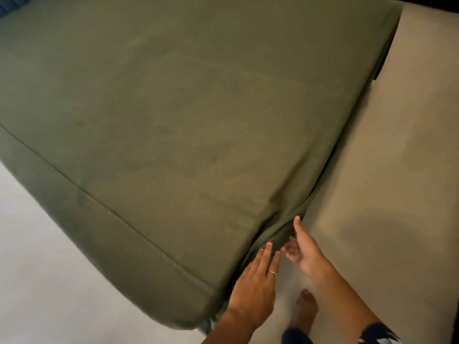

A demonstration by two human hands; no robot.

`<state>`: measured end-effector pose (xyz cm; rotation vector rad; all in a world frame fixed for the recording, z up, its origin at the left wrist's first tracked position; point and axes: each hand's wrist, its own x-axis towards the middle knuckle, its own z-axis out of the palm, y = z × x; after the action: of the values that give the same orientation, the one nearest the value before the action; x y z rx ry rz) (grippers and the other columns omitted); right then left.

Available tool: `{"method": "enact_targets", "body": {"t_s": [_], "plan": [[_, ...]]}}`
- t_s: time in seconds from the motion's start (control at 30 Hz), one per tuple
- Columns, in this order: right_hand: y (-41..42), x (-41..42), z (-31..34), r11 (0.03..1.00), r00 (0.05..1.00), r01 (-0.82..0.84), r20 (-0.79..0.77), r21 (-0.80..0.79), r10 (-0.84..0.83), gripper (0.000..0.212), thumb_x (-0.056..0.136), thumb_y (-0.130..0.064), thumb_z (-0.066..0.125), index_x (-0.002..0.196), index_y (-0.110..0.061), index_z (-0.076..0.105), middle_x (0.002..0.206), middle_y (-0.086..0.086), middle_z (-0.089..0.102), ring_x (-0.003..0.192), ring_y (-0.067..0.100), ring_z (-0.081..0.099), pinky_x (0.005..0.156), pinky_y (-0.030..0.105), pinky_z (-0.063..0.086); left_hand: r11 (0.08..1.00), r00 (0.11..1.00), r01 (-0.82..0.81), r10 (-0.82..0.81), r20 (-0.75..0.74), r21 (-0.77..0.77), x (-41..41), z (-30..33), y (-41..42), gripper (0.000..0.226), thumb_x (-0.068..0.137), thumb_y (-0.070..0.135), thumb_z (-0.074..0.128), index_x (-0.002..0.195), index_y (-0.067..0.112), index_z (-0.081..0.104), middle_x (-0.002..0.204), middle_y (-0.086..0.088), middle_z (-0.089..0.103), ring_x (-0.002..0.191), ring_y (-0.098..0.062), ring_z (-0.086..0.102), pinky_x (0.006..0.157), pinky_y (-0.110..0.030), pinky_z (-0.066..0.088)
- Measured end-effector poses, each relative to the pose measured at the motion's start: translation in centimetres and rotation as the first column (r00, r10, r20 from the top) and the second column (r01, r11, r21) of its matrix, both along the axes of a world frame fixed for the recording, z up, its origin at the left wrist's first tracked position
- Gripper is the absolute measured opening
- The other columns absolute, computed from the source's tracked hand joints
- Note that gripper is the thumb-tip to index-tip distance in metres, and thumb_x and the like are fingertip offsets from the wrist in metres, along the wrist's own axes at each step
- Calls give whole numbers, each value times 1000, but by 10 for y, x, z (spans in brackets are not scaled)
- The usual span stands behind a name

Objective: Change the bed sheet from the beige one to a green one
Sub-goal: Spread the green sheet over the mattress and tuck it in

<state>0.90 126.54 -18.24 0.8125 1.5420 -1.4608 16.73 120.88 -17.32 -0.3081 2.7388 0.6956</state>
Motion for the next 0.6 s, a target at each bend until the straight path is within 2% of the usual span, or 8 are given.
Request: {"method": "enact_targets", "body": {"t_s": [0.13, 0.17, 0.27, 0.37, 0.43, 0.47, 0.53, 0.6], "plan": [[-19, -19, -6, 992, 939, 19, -342, 124, 24, 9, 96, -7, 52, 103, -2, 50, 76, 12, 50, 42, 9, 47, 33, 16, 38, 999, 999, -36, 35, -32, -37, -20, -12, 4, 87, 77, 26, 33, 148, 1, -11, 158, -20, -3, 127, -22, 52, 94, -29, 51], [-22, -22, -3, 993, 917, 14, -396, 118, 35, 10, 95, -2, 51, 104, -4, 46, 74, 12, 48, 39, 9, 45, 34, 17, 38, 997, 996, -63, 60, -63, -44, -24, -14, 6, 89, 76, 26, 34, 148, 0, -10, 158, -21, -1, 124, -22, 54, 92, -28, 51], [-34, -31, 8, 992, 833, -103, -539, 75, 127, 22, 92, 3, 54, 91, -15, 41, 70, 8, 50, 38, 10, 47, 39, 21, 41, 990, 988, -142, 142, -60, 9, -40, -9, 14, 93, 71, 27, 36, 150, 4, -8, 142, -15, 47, 112, -17, 63, 83, -25, 53], [-48, -46, 8, 943, 662, -258, -672, 213, 333, 38, 86, 5, 58, 85, -26, 37, 71, 2, 49, 45, 12, 54, 44, 28, 48, 972, 972, -234, 234, 26, 25, -60, -4, 16, 96, 66, 28, 36, 151, 8, -5, 129, -7, 61, 109, -12, 64, 78, -22, 55], [-46, -48, 2, 829, 391, -333, -735, 448, 554, 35, 82, 3, 62, 86, -26, 44, 77, -1, 52, 64, 19, 61, 59, 29, 52, 961, 961, -278, 277, 22, 3, -70, -8, 17, 98, 64, 31, 38, 152, 11, 1, 125, -2, 64, 108, -10, 65, 78, -21, 54], [-40, -50, -5, 716, 167, -343, -711, 608, 683, 28, 79, 2, 67, 86, -22, 52, 80, -1, 55, 72, 21, 62, 67, 27, 50, 949, 949, -314, 314, 25, 6, -77, -9, 17, 97, 62, 36, 41, 152, 13, 9, 122, 1, 65, 104, -8, 66, 77, -19, 54], [-22, -57, -18, 438, -235, -230, -487, 869, 841, 12, 75, -13, 75, 84, -17, 67, 85, -1, 62, 83, 20, 63, 82, 30, 47, 917, 919, -395, 394, 34, 61, -90, -9, 17, 89, 58, 49, 50, 139, 14, 35, 112, 4, 70, 91, -4, 69, 67, -16, 54], [-11, -62, -21, 199, -408, -143, -241, 970, 881, 25, 84, -32, 57, 91, -16, 74, 94, 1, 69, 96, 19, 65, 98, 46, 37, 903, 909, -417, 417, 22, 105, -98, -9, 15, 75, 60, 53, 43, 122, 13, 45, 102, 2, 73, 78, -4, 70, 56, -15, 52]]}}
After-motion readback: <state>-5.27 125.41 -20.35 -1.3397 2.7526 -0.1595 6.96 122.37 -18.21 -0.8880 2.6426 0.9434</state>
